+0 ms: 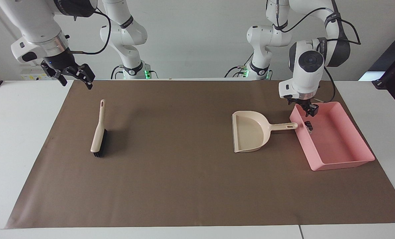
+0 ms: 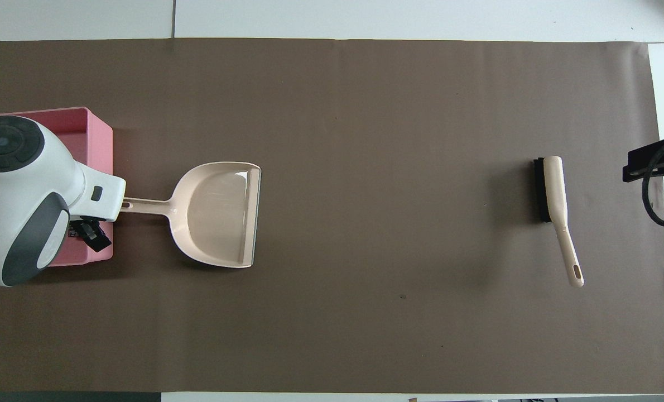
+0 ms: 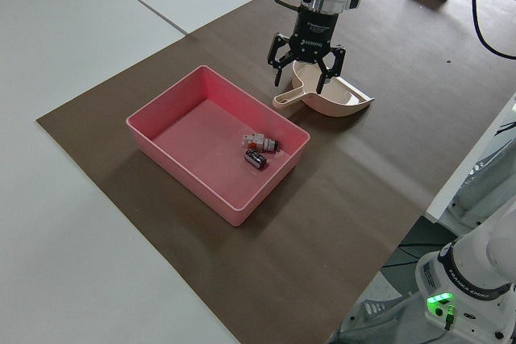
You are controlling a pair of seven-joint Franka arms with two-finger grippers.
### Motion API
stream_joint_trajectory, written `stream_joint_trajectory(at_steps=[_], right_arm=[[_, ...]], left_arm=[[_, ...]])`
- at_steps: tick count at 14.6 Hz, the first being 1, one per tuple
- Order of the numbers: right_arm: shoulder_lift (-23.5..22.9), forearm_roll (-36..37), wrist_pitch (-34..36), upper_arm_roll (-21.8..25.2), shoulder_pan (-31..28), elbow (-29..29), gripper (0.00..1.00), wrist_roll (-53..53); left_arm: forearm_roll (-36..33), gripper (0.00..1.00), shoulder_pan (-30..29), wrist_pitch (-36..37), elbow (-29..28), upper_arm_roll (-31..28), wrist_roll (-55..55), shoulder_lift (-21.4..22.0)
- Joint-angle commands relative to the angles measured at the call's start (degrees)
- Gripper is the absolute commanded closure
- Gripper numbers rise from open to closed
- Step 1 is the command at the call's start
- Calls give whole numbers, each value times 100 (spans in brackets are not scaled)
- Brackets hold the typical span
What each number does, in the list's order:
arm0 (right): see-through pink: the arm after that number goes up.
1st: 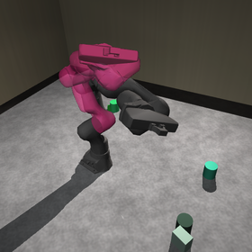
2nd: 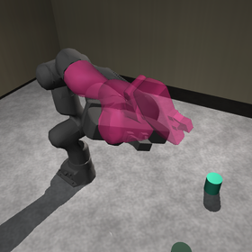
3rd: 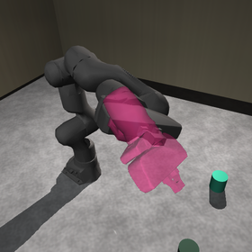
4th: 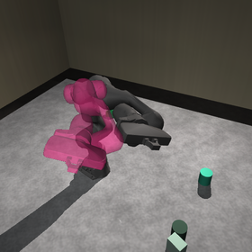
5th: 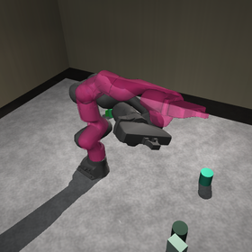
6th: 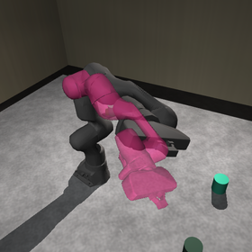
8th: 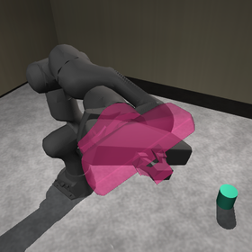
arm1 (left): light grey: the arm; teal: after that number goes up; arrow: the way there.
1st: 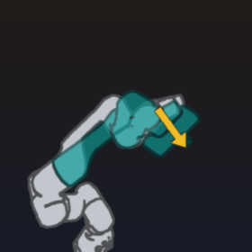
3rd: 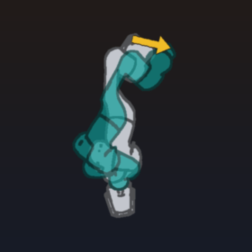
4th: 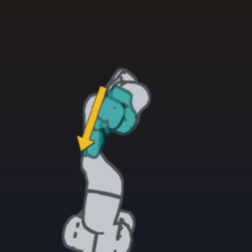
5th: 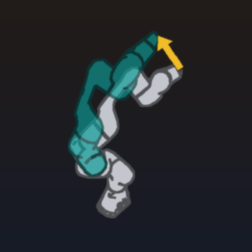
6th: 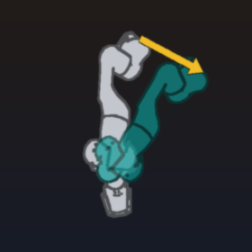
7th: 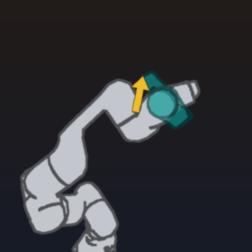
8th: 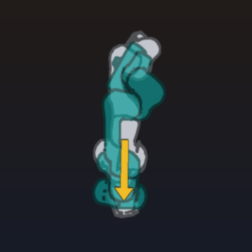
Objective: Clean e-waste and dump in bin
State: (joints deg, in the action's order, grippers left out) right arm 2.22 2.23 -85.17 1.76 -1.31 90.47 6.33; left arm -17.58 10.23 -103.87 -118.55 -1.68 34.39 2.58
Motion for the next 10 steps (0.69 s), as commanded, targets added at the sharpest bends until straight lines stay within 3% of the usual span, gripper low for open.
stream_joint_trajectory(at_steps=[1,5,10], right_arm=[[42,58,9,-88,-71,24,1,-9],[51,-250,0,-79,-71,15,1,-9],[69,5,-43,-79,-63,68,1,-53]], left_arm=[[726,2,-389,94,25,36,-993,41],[1274,2,-960,112,367,36,-1750,-3],[1486,2,-1041,875,1613,44,-2902,-12]])
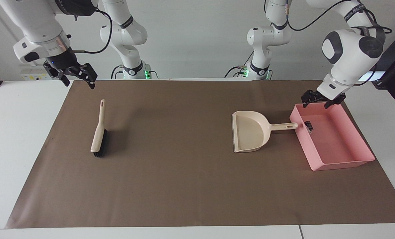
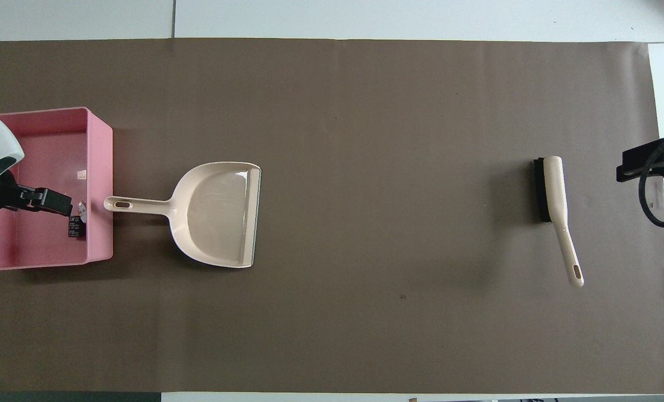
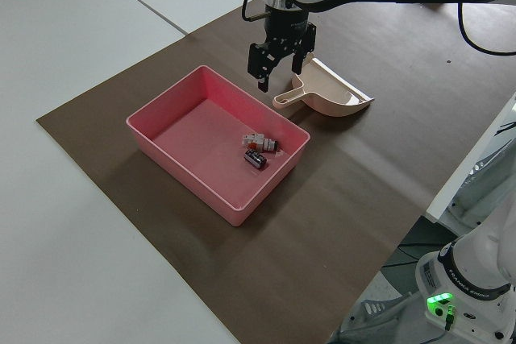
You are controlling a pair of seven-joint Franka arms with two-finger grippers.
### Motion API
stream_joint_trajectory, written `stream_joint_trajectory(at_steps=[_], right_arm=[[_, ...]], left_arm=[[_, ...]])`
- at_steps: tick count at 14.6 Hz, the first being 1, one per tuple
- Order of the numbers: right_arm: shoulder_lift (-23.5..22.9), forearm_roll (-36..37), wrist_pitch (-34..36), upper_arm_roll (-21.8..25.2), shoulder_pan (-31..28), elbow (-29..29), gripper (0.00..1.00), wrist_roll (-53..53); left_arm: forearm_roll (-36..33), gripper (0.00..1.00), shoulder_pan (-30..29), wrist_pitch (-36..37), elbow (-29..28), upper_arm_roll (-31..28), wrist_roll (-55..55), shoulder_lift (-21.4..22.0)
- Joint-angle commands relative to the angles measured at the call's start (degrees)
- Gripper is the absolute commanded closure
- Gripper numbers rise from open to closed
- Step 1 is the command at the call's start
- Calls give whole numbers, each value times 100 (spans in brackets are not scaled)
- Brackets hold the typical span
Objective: Clean e-waste and dump in bin
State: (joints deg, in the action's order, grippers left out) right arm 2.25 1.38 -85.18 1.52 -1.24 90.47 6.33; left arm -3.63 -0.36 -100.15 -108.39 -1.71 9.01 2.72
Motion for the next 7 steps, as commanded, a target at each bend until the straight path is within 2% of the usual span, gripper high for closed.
stream_joint_trajectory(at_steps=[1,4,7], right_arm=[[73,99,-103,-55,-70,85,1,-53],[73,73,-157,-64,-70,103,1,-19],[73,3,-165,-64,-70,103,1,8]], left_arm=[[160,2,27,696,913,48,-400,-52],[546,2,53,1241,1792,48,-601,-227],[583,2,71,1769,2321,100,-716,-272]])
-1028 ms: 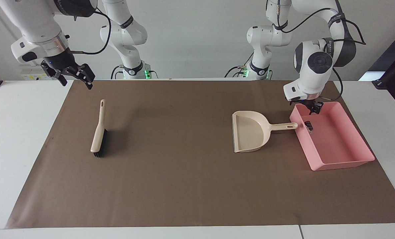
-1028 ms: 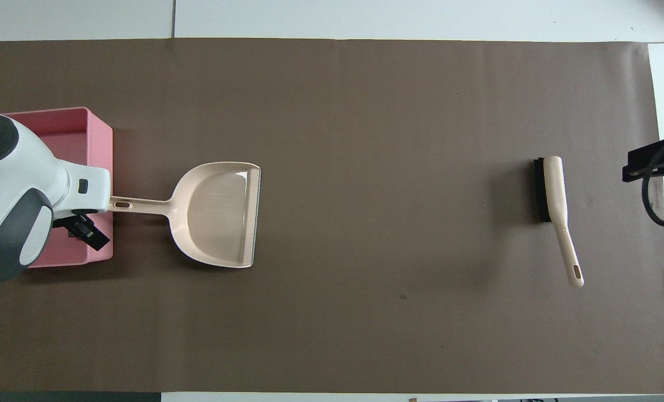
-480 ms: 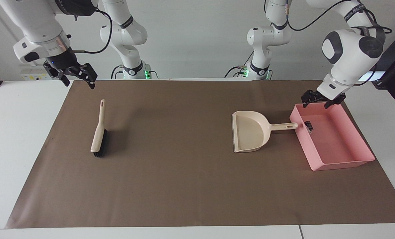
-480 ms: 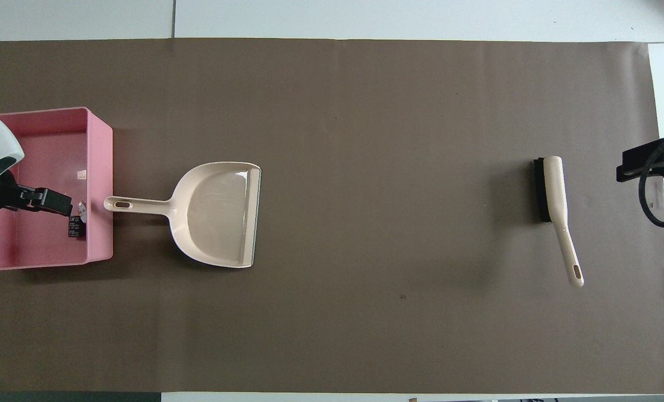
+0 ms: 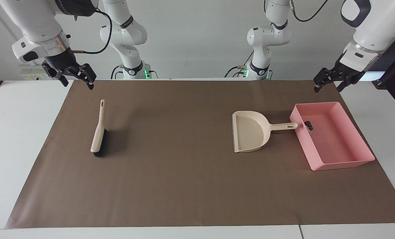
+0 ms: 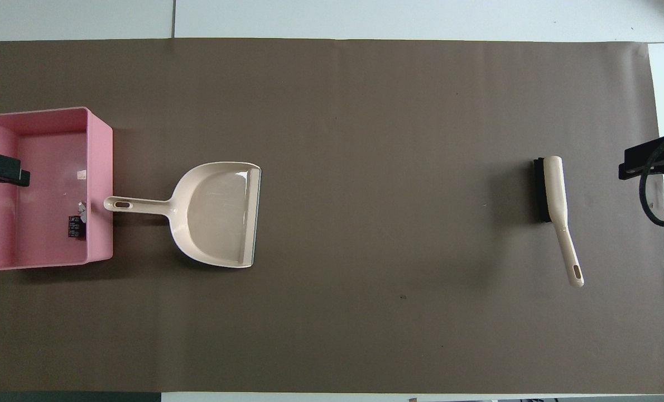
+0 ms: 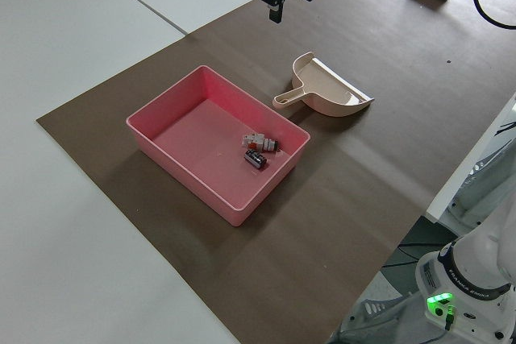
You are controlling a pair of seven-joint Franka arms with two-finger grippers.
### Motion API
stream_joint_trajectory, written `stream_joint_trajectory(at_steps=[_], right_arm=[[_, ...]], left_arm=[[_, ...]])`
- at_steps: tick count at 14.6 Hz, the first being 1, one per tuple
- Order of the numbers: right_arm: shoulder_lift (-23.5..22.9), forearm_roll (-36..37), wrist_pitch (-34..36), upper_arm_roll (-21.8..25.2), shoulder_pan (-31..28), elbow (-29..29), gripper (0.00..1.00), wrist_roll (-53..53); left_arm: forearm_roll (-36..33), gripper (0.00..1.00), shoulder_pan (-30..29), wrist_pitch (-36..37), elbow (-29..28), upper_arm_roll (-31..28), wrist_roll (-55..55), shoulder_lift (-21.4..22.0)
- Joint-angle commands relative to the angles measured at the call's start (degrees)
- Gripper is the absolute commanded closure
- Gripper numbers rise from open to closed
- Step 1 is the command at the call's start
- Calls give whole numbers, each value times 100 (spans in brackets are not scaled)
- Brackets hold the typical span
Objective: Clean e-waste and dump in bin
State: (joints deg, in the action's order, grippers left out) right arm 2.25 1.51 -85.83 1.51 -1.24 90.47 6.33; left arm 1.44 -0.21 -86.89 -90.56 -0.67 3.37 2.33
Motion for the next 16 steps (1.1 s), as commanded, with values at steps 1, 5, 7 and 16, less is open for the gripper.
stream_joint_trajectory(at_steps=[1,5,7,16], right_arm=[[73,-11,-101,-64,-70,103,1,8],[73,-19,-101,-64,-79,103,1,-1],[73,-19,-75,-64,-70,103,1,-9],[73,-19,-39,-55,-87,111,1,-27]], left_arm=[[67,2,56,645,687,5,-144,-259],[23,2,48,726,364,-4,-144,-75],[23,2,30,718,259,-4,-135,-48],[-4,2,39,499,206,-4,-65,-13]])
